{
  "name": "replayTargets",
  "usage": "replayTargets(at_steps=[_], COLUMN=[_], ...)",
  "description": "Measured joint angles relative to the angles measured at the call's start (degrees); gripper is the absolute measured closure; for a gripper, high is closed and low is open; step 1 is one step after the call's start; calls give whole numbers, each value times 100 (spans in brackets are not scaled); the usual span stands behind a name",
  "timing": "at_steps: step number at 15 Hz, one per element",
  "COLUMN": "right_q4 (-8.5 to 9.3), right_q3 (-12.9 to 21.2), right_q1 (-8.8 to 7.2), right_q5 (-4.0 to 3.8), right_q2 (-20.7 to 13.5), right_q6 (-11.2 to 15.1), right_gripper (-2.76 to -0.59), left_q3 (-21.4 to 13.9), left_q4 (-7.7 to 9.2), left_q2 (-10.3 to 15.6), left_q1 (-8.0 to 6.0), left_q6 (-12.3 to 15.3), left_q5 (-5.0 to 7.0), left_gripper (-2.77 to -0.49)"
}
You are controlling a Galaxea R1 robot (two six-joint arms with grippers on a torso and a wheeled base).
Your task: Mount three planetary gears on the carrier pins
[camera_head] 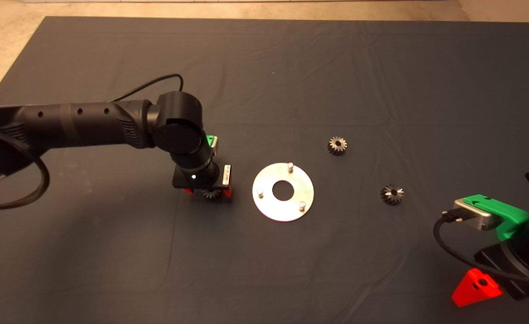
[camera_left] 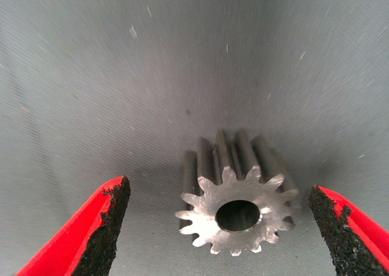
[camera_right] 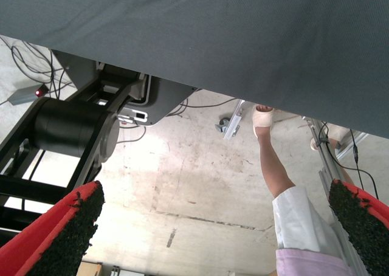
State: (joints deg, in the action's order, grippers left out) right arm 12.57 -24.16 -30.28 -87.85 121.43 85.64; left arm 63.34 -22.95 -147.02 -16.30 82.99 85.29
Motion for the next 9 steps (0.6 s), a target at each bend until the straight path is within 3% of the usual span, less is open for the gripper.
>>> replayTargets(at_steps=[9], right_q4=[0], right_q3=[0], right_q1=[27], right_q5=[2], right_q2=[2], right_q6=[0], right_gripper=[-275], left_q3=[74], left_q4=[-11], left_q2=[2], left_q1=[9], left_q6=[-35], left_q5=[-20], left_gripper=[-208])
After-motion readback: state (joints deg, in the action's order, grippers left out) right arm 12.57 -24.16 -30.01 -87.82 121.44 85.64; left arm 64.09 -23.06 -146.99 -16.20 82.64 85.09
